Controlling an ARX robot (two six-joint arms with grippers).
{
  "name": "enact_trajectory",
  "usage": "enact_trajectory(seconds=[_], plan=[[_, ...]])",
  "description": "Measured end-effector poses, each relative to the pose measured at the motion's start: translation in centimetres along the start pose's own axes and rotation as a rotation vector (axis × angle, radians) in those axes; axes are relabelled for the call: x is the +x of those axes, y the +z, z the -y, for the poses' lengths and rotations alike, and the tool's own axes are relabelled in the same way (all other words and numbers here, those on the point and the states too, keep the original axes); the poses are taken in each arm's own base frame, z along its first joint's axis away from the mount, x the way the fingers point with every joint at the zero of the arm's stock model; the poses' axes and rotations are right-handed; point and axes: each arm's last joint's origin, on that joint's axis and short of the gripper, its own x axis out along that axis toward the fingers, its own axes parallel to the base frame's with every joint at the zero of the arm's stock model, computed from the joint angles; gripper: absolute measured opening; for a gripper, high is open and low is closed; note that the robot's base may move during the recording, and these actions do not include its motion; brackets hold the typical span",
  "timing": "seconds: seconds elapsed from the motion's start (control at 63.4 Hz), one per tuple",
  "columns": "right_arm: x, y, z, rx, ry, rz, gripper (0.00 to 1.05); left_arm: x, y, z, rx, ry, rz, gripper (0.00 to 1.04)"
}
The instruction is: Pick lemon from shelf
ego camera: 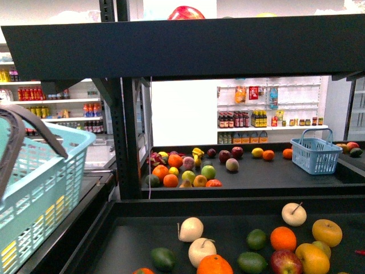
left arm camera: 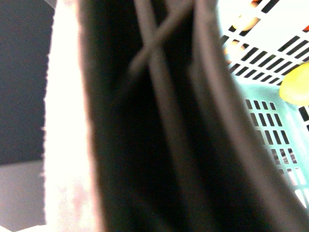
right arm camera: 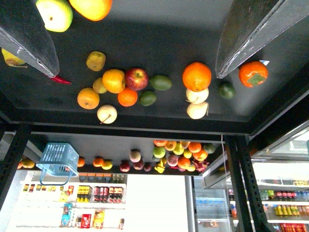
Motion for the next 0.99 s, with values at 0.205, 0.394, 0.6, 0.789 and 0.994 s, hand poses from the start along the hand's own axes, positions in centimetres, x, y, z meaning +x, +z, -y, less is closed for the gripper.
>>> enact_trajectory(seconds=[0.205, 0.394, 0.6, 0.789, 0.994], plan=[[0.0, 0.0, 0.0, 0.000, 0.000, 0.000, 0.97, -1.5, 2.5, -2.8, -0.034, 0.089, 0.043, 0.12], [0.0, 0.0, 0.0, 0.000, 0.000, 0.000, 0.97, -2.6, 3.6, -4.8, -0.064, 0.136, 0.053, 0.12], [0.0, 0.0, 0.0, 0.000, 0.000, 0.000, 0.97, -3.0, 3.9, -5.6, -0.099, 0.139, 0.055, 0.12], [0.0, 0.0, 0.0, 0.000, 0.000, 0.000, 0.97, -3.1, 3.7, -6.0, -0.115, 0.154, 0.058, 0.12], [0.0, 0.0, 0.0, 0.000, 0.000, 0.000, 0.97, -3.2, 4.0, -6.5, -0.118, 0.209, 0.062, 0.24]])
